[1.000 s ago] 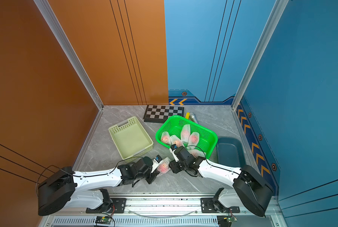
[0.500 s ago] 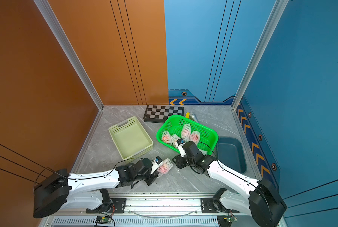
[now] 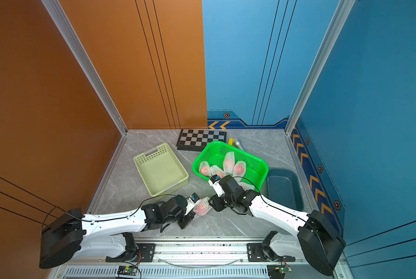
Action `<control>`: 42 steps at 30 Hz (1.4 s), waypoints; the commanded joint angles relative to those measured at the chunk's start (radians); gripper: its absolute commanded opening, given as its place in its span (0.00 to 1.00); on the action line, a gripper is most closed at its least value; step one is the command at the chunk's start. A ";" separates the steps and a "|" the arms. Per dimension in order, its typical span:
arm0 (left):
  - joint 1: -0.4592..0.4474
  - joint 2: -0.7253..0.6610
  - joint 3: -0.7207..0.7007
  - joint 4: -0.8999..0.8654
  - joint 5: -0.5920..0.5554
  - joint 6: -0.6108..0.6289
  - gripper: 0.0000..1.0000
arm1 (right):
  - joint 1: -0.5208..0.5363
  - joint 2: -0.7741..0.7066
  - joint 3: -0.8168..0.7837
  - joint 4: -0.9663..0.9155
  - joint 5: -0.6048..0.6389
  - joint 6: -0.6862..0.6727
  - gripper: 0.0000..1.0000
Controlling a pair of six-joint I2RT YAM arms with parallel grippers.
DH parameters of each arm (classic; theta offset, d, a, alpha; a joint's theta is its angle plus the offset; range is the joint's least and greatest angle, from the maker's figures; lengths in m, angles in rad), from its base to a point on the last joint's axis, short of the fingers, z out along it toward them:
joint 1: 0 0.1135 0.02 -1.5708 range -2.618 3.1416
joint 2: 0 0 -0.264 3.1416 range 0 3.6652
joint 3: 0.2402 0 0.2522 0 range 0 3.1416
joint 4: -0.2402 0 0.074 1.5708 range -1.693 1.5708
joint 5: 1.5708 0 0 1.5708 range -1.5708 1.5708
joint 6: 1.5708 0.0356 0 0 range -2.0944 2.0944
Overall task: Remove foam nets from apples
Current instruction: Remove the foam net from the apple.
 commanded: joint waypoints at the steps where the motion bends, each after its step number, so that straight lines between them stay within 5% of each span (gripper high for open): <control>1: -0.011 -0.014 -0.002 -0.023 -0.013 0.006 0.00 | 0.016 0.011 0.029 0.021 -0.043 -0.027 0.36; 15: -0.013 0.017 0.007 -0.023 -0.030 0.006 0.00 | 0.062 -0.057 0.005 0.030 -0.100 -0.058 0.37; 22: -0.015 0.020 0.017 -0.037 -0.044 0.005 0.00 | 0.050 -0.065 -0.006 0.013 -0.052 -0.038 0.57; 30: -0.026 0.004 0.080 -0.124 -0.063 0.029 0.03 | 0.023 -0.012 -0.046 0.016 0.026 0.032 0.57; 42: -0.078 0.043 0.161 -0.259 -0.063 0.034 0.51 | 0.022 0.060 -0.104 0.128 0.028 0.065 0.58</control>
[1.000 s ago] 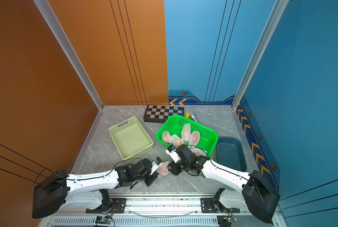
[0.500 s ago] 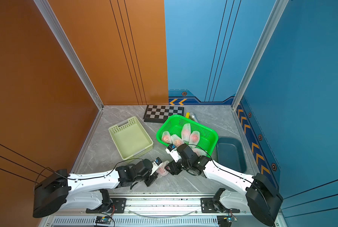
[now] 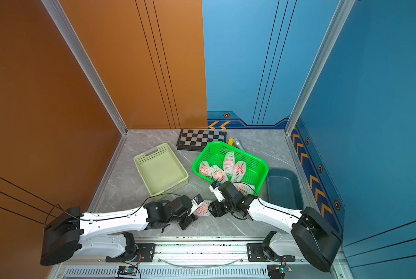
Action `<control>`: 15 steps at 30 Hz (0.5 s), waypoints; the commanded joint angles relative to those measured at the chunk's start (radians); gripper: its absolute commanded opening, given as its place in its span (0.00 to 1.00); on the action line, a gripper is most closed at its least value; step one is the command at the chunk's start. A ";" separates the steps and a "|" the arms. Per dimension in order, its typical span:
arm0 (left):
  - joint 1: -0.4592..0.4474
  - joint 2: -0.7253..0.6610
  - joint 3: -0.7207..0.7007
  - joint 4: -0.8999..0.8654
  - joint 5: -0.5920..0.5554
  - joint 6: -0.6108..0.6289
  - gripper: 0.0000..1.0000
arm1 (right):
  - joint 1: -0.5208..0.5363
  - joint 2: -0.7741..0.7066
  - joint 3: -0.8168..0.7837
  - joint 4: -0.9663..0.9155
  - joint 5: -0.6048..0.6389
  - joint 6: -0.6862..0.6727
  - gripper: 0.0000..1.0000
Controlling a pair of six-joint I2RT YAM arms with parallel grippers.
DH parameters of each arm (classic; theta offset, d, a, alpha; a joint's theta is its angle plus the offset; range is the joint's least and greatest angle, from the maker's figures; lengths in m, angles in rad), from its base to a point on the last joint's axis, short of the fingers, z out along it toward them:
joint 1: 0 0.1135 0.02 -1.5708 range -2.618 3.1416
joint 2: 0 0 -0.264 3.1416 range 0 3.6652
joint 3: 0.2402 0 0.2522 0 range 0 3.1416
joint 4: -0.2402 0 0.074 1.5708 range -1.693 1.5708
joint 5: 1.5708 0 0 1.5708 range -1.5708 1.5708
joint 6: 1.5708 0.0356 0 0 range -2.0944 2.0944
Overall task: Remove foam nets from apples
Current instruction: Remove the foam net from the apple.
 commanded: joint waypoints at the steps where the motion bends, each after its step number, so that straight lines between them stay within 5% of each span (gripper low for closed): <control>1: -0.016 0.027 0.049 -0.077 -0.010 0.015 0.53 | -0.005 0.024 -0.005 0.036 0.018 0.007 0.58; 15: -0.048 0.126 0.125 -0.073 -0.274 0.165 0.90 | -0.045 0.117 -0.007 0.085 -0.054 -0.031 0.58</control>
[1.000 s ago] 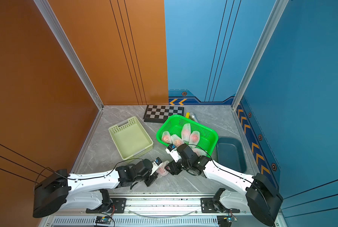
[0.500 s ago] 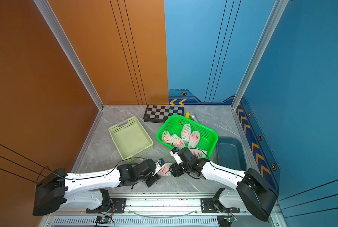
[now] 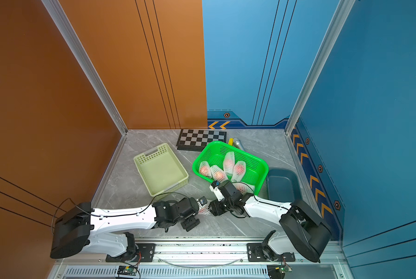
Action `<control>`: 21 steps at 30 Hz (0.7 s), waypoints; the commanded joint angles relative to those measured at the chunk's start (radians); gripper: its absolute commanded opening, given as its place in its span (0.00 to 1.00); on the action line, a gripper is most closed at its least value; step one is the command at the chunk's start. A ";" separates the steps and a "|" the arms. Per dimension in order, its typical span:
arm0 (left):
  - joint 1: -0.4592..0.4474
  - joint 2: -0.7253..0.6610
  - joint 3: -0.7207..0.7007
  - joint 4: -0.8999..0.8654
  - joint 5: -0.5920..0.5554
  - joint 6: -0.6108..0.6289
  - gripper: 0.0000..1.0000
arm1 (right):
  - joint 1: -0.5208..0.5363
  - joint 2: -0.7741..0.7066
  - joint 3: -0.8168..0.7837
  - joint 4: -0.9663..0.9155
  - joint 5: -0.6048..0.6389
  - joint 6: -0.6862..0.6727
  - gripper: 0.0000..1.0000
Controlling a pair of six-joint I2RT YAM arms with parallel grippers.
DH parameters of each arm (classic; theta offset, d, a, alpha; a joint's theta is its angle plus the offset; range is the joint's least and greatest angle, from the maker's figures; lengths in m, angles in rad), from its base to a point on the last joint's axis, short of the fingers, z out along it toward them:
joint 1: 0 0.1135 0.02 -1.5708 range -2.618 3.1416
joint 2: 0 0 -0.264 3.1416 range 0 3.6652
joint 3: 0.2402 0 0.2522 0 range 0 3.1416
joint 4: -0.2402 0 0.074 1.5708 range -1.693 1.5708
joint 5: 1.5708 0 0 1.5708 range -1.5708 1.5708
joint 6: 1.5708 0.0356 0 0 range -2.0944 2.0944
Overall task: Remove foam nets from apples
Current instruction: Remove the foam net from the apple.
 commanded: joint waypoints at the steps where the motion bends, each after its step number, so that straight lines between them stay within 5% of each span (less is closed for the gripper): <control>1: 0.005 0.023 0.040 0.005 -0.081 0.071 0.90 | -0.006 0.018 -0.007 0.029 -0.024 -0.017 0.58; 15: -0.062 -0.180 0.017 -0.145 -0.024 -0.102 0.98 | -0.005 0.073 0.021 0.025 -0.003 -0.023 0.58; 21: -0.073 -0.173 0.040 -0.162 -0.122 -0.046 0.98 | 0.003 0.069 0.029 0.014 -0.009 -0.033 0.59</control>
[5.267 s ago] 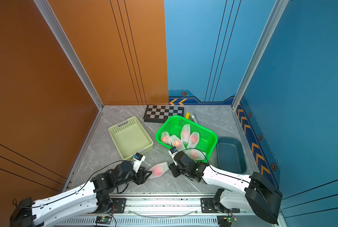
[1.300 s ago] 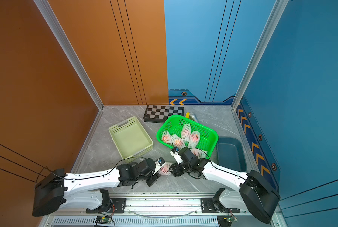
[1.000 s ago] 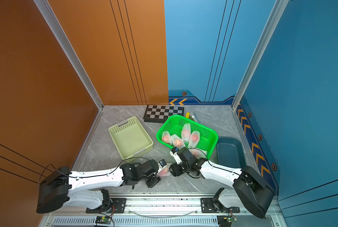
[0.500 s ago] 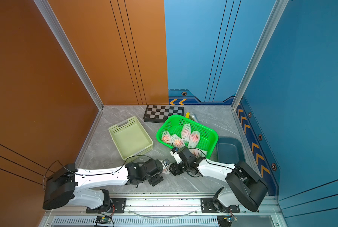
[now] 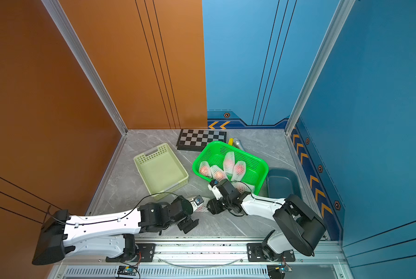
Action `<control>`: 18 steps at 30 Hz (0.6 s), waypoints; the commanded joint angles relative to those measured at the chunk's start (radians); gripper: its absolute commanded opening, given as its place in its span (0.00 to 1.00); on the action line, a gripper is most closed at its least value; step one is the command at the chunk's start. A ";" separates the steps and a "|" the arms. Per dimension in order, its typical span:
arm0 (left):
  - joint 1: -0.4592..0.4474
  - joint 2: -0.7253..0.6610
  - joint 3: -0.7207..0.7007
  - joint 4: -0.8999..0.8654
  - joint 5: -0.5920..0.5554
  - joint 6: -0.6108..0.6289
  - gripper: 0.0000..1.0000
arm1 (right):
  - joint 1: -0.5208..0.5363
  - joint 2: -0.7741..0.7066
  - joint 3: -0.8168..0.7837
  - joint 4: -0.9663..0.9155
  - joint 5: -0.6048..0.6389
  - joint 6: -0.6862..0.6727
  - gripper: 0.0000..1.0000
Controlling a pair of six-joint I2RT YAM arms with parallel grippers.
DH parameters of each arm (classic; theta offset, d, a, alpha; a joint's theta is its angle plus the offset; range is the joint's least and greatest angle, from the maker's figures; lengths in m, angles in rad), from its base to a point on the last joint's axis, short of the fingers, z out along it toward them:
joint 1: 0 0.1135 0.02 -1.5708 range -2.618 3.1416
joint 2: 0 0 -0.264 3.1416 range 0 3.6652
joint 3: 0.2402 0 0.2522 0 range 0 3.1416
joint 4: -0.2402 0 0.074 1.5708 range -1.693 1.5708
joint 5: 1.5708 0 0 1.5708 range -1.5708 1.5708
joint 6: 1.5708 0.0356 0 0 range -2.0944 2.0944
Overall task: Remove foam nets from apples
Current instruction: Remove the foam net from the apple.
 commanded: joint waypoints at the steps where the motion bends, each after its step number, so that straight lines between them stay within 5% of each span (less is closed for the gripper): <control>1: 0.006 0.028 0.026 -0.044 -0.082 0.041 0.98 | 0.005 0.003 0.004 -0.038 -0.003 -0.022 0.59; 11: 0.119 0.168 0.036 0.128 -0.076 0.255 0.98 | 0.009 -0.016 -0.011 -0.040 0.002 -0.011 0.59; 18: 0.187 0.199 0.019 0.188 0.116 0.267 0.97 | 0.012 -0.056 -0.005 -0.068 0.005 -0.015 0.59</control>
